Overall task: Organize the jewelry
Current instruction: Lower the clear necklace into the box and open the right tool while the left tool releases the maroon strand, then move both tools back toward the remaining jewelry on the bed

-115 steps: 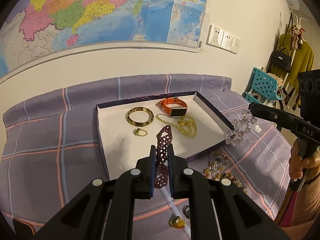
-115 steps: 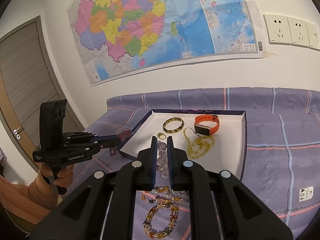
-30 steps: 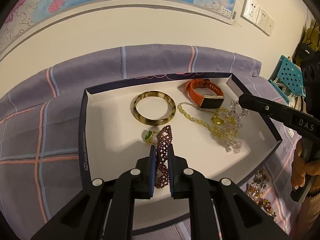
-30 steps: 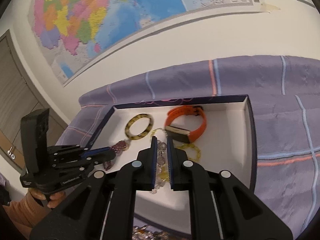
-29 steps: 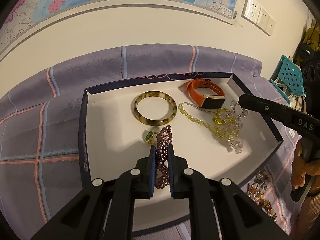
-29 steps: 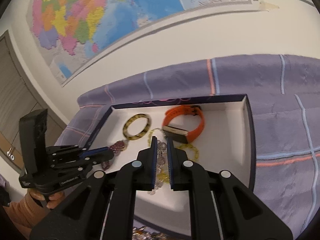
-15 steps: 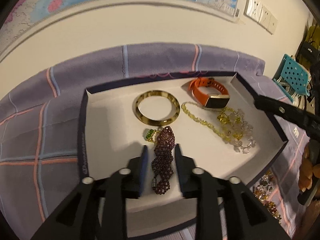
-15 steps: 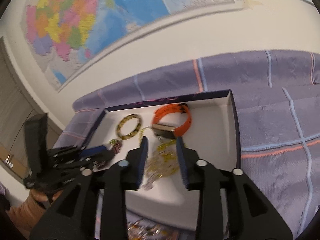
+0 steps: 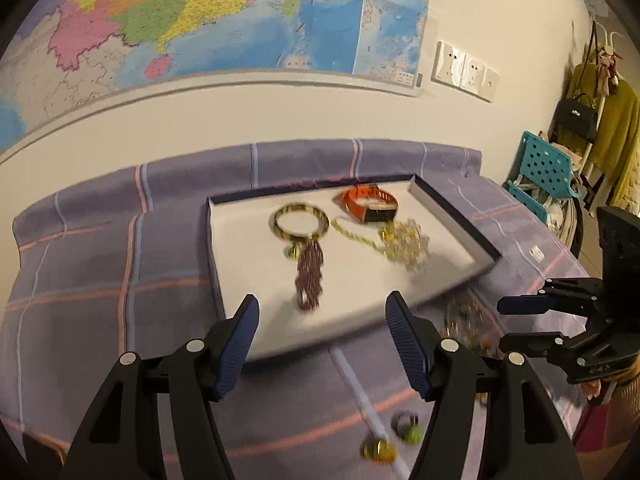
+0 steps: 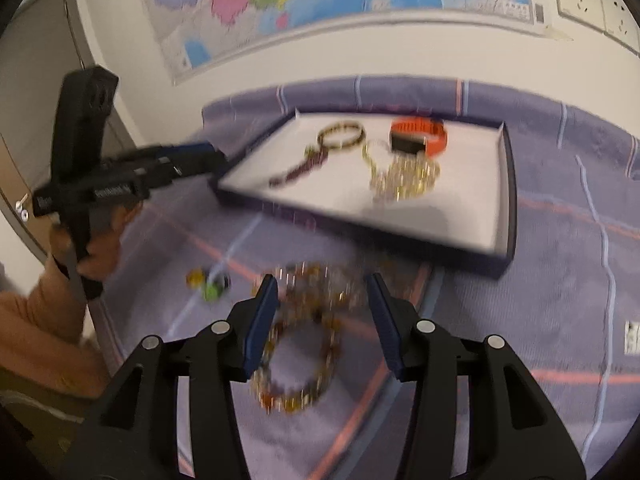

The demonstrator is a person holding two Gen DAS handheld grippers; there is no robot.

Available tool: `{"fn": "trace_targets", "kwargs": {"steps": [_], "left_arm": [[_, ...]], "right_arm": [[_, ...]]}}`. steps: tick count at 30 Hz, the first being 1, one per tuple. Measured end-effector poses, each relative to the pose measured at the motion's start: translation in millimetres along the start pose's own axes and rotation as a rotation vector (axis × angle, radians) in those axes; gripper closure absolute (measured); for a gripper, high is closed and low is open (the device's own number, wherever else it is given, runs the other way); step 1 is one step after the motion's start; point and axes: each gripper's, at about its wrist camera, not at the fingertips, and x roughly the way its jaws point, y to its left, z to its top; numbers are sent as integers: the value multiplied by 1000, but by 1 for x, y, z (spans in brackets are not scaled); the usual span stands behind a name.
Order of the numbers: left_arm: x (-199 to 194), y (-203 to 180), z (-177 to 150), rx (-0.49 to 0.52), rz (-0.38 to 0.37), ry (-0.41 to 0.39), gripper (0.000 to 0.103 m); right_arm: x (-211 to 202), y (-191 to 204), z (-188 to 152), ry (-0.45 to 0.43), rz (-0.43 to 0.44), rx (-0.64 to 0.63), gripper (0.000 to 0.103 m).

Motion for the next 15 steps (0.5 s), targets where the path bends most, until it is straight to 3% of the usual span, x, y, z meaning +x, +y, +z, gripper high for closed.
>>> {"fn": "trace_targets", "kwargs": {"steps": [10, 15], "left_arm": [[-4, -15, -58, 72, -29, 112, 41], [0, -27, -76, 114, -37, 153, 49]], "right_arm": [[0, 1, -31, 35, -34, 33, 57], [4, 6, -35, 45, -66, 15, 59]]}}
